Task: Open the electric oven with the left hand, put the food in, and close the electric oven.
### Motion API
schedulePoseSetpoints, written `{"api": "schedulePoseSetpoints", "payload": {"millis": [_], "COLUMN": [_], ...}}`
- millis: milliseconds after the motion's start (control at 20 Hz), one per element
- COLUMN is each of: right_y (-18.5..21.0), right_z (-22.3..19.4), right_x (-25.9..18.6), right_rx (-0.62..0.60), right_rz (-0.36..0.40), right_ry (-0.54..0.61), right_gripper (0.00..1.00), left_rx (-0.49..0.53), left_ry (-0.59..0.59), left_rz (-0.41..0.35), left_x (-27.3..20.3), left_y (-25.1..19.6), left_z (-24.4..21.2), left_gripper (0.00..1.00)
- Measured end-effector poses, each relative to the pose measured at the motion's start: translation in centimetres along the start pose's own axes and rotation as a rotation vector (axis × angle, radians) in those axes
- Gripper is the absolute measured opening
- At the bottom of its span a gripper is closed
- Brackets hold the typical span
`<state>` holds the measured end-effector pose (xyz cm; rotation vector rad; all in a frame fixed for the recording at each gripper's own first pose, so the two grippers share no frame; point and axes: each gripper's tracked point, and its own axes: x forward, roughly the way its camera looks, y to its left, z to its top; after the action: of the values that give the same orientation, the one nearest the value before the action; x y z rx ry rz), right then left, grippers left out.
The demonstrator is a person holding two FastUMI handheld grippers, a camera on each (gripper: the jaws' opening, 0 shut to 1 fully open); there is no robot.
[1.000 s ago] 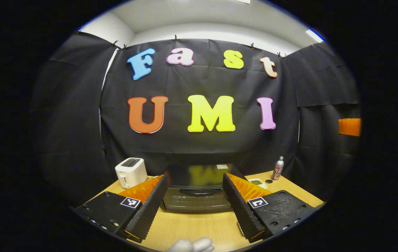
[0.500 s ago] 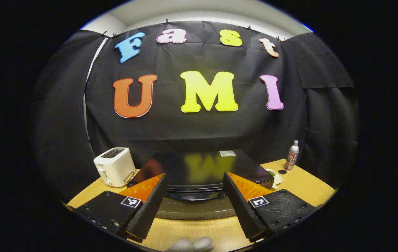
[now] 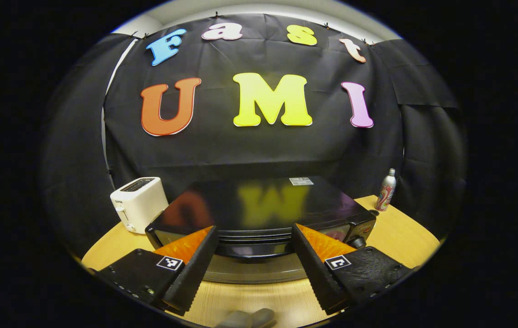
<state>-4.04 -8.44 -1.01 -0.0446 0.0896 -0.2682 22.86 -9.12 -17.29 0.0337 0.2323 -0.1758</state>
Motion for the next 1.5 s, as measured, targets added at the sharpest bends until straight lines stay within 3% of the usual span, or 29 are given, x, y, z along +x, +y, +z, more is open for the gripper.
{"api": "schedulePoseSetpoints", "payload": {"millis": [150, 200, 500, 1050, 1500], "right_y": [0.6, 0.9, 2.4, 4.2, 4.3], "right_z": [0.2, 0.2, -0.6, -2.2, -4.4], "right_x": [-0.1, -0.2, -0.7, -1.7, -2.4], "right_rx": [-0.002, 0.000, 0.008, -0.003, -0.008], "right_rz": [0.015, 0.021, 0.054, 0.086, 0.068], "right_ry": [-0.005, -0.006, 0.006, 0.037, 0.087], "right_gripper": [1.00, 0.96, 0.97, 0.97, 0.97], "left_rx": [-0.004, -0.007, 0.000, -0.004, 0.007], "left_ry": [0.014, 0.018, 0.031, 0.159, 0.299], "left_rz": [-0.001, -0.003, -0.025, -0.033, 0.001], "left_x": [-0.4, -0.7, -4.1, -10.7, -12.0], "left_y": [-0.1, 0.0, -0.3, -0.6, -0.3], "left_z": [-0.1, -0.2, -2.1, -10.0, -16.0], "left_gripper": [0.98, 0.98, 0.98, 0.97, 0.96]}}
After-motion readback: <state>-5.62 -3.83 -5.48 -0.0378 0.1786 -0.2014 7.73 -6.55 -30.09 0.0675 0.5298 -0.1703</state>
